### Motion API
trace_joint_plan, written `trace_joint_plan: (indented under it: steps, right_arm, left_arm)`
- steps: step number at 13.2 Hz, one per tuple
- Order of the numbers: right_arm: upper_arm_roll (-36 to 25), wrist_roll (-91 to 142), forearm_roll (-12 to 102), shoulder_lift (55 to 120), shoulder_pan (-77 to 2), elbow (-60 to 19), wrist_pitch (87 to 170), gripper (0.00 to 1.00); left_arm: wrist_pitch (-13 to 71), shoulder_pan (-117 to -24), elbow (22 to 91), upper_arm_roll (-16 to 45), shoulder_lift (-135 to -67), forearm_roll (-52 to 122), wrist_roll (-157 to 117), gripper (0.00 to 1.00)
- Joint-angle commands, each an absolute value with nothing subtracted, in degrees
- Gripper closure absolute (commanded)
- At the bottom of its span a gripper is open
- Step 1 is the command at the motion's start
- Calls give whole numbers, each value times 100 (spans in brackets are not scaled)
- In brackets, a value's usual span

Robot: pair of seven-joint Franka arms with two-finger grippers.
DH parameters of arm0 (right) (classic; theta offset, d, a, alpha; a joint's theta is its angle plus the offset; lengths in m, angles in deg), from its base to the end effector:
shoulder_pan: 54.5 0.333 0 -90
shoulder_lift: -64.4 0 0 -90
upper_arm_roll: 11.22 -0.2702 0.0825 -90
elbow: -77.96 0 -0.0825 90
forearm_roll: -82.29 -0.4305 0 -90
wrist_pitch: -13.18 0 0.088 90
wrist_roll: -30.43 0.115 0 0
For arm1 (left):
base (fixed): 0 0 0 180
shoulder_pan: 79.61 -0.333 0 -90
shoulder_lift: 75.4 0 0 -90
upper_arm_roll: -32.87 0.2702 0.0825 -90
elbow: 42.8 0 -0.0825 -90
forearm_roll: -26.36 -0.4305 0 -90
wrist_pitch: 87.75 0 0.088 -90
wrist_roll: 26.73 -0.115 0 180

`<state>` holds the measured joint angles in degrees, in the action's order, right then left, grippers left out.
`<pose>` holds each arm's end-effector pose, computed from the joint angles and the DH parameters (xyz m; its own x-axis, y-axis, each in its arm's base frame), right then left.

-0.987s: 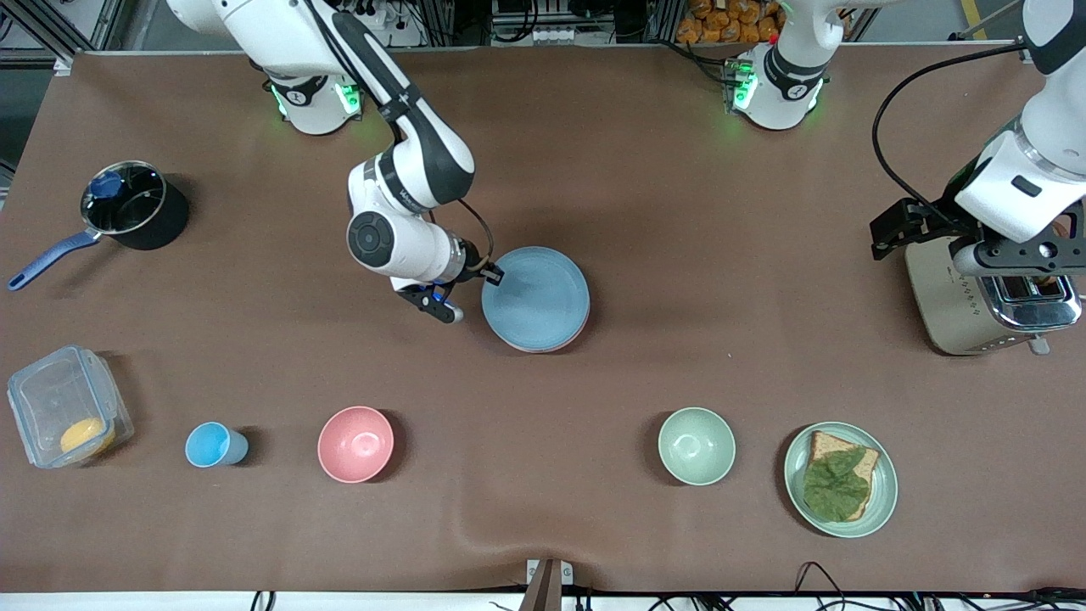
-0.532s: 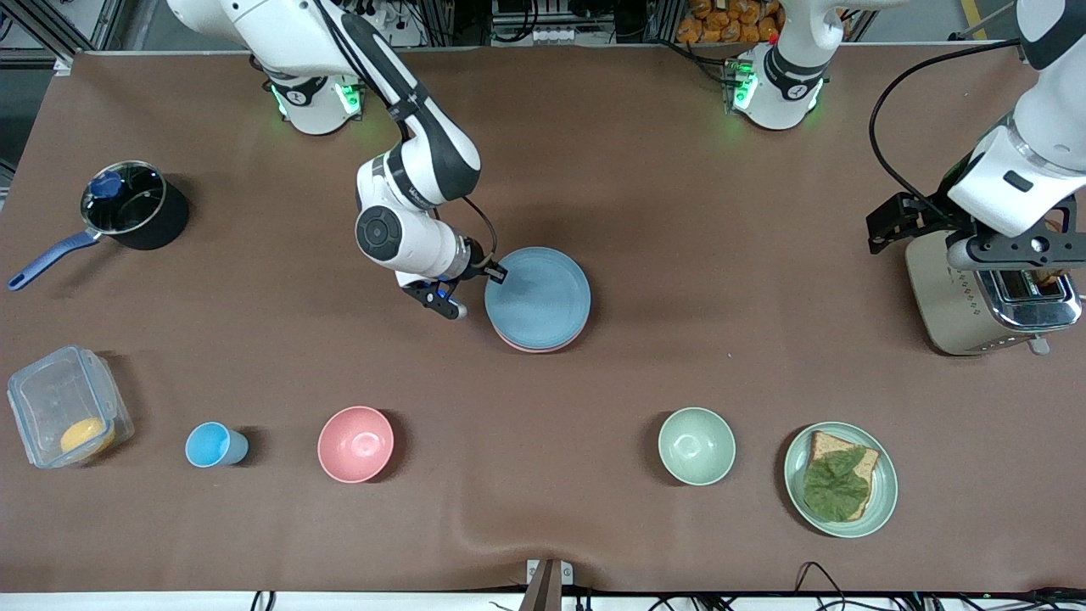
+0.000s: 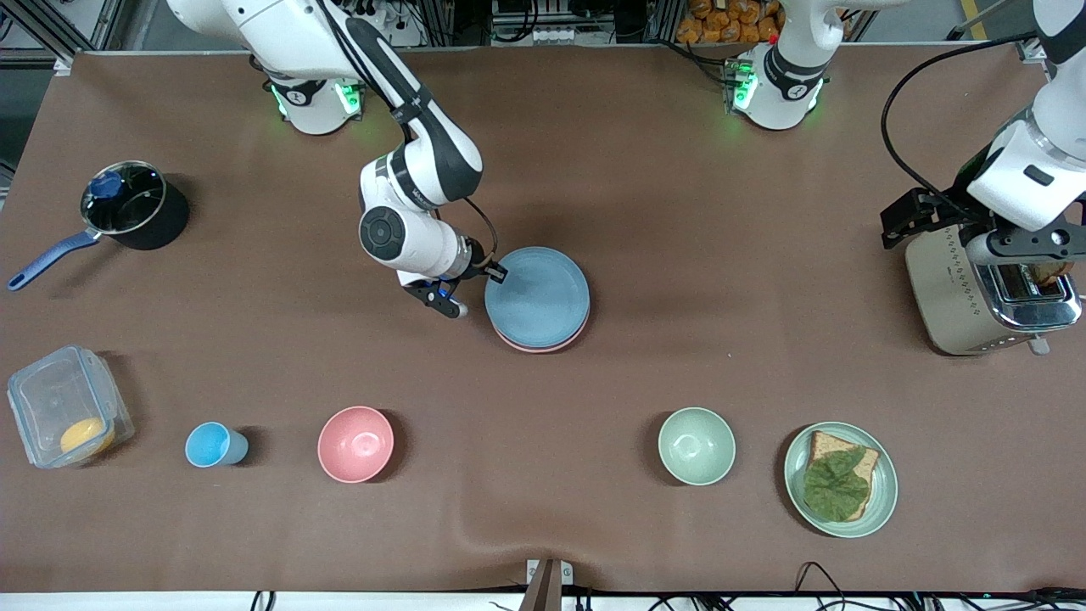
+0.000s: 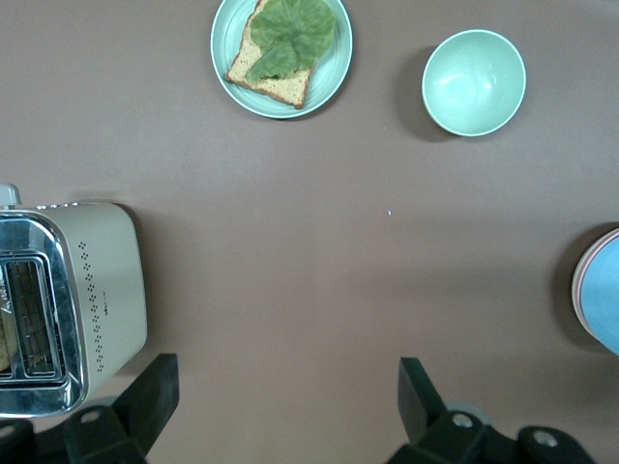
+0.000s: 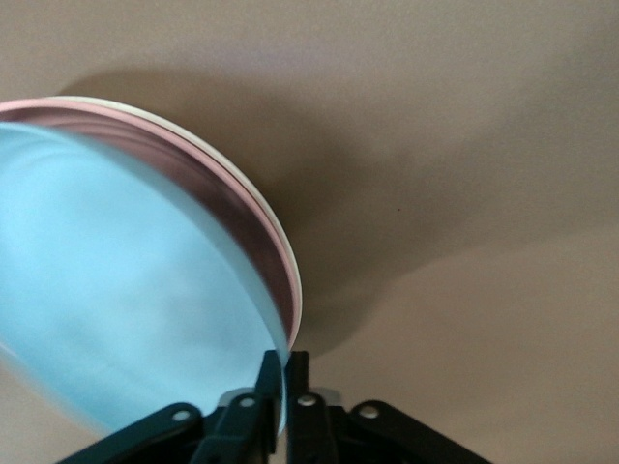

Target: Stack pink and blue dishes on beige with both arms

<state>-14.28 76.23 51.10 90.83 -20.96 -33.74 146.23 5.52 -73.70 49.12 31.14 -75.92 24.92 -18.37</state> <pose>0.4924 0.3821 0.1534 0.7994 -0.4689 -0.3756 -0.5488 -0.8243 -0.1389 0.6032 -0.0781 0.5529 0.9998 0.0111 0.0179 0.0115 -0.9997 -0.0225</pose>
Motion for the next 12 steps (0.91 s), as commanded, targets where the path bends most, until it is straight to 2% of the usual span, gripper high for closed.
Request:
trace_joint_plan:
  steps: [1,3,5,8,12]
  right_arm:
    - [-1359,7666,4986,9015,-2022,-3384,14634,0]
    - [-1307,7640,4995,8797,-2083,-3349,14363,0]
    - [-1114,7552,5091,8489,-2363,-3165,13425,0]
    - [-1034,6790,5800,8155,-3100,-2796,12018,0]
    - [-1034,5033,6593,7882,-4182,-2366,11023,0]
  left_arm:
    - [533,-7284,5142,3191,-7329,2461,-1935,0]
    - [524,-7293,5089,3182,-7347,2451,-1934,0]
    - [524,-7319,5019,3138,-7399,2451,-1917,0]
    - [524,-7302,5001,3138,-7417,2451,-1917,0]
    - [297,-7363,4826,3138,-7434,2512,-1917,0]
